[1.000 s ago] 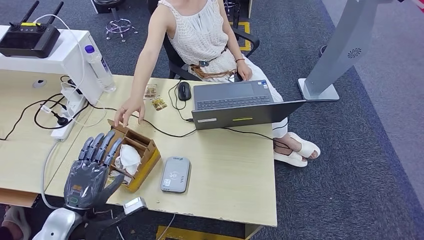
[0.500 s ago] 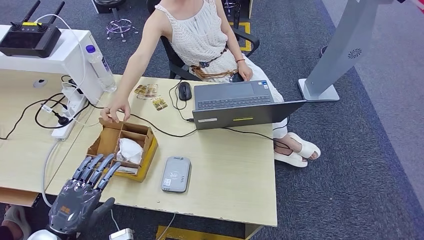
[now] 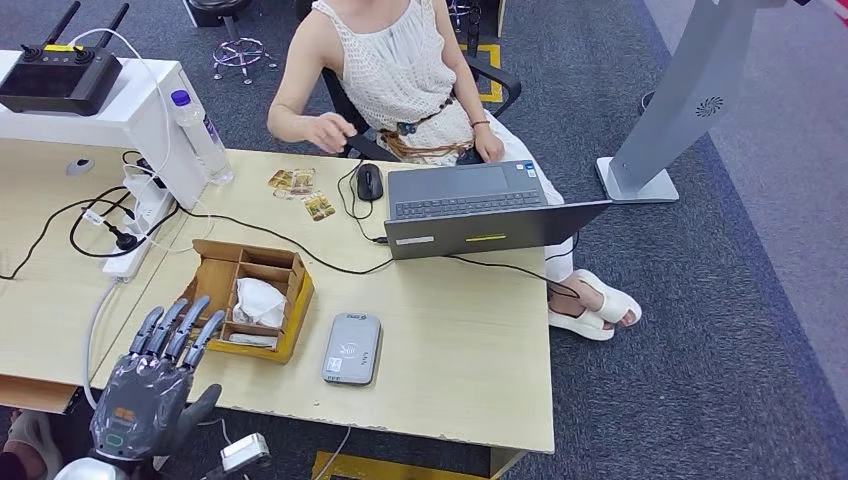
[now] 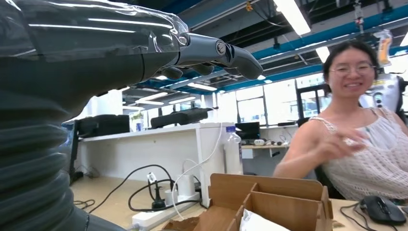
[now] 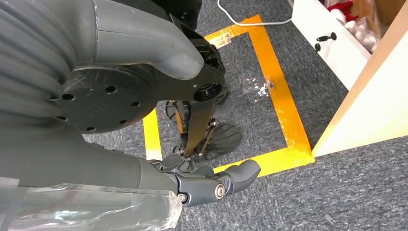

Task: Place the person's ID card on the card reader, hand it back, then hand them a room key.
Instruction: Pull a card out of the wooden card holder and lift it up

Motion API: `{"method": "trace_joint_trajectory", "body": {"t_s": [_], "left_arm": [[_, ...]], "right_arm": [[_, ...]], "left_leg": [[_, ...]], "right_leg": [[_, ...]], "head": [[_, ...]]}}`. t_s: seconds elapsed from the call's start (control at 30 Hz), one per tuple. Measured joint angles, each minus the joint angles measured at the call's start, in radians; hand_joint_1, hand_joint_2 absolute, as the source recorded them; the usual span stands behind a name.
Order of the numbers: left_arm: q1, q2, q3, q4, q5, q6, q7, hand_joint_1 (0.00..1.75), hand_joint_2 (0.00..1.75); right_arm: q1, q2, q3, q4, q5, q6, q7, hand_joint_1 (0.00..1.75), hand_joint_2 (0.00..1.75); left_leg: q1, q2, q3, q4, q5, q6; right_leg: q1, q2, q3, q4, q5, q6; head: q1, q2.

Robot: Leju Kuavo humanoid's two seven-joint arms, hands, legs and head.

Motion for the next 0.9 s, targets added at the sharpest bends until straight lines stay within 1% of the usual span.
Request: {"method": "trace_joint_trajectory", "body": {"t_s": [0.2, 0.4, 0.67, 0.9], "left_arm": [[-0.021, -0.055, 0.006, 0.002, -0.022, -0.006, 0.035, 0.00, 1.75], [-0.074, -0.105, 0.025, 0.054, -0.015, -0.027, 0.021, 0.00, 1.75], [-0.111, -0.142, 0.040, 0.104, -0.015, -0.033, 0.011, 0.00, 1.75], [-0.174, -0.184, 0.049, 0.199, -0.017, -0.046, -0.007, 0.00, 1.75]], "right_arm": [[0.001, 0.001, -0.016, 0.000, 0.011, 0.000, 0.006, 0.00, 1.75], [0.001, 0.003, -0.020, -0.001, 0.036, 0.000, 0.019, 0.00, 1.75], [0.001, 0.003, -0.023, -0.001, 0.048, 0.001, 0.023, 0.00, 1.75], [0.000, 0.004, -0.023, -0.001, 0.072, 0.003, 0.028, 0.00, 1.75]], "left_leg": [[0.000, 0.000, 0.000, 0.000, 0.000, 0.000], [0.000, 0.000, 0.000, 0.000, 0.000, 0.000], [0.000, 0.000, 0.000, 0.000, 0.000, 0.000], [0.000, 0.000, 0.000, 0.000, 0.000, 0.000]], "right_leg": [[0.000, 0.000, 0.000, 0.000, 0.000, 0.000], [0.000, 0.000, 0.000, 0.000, 0.000, 0.000], [0.000, 0.000, 0.000, 0.000, 0.001, -0.001], [0.000, 0.000, 0.000, 0.000, 0.001, -0.001]], "head": [[0.000, 0.000], [0.000, 0.000], [0.000, 0.000], [0.000, 0.000]]}}
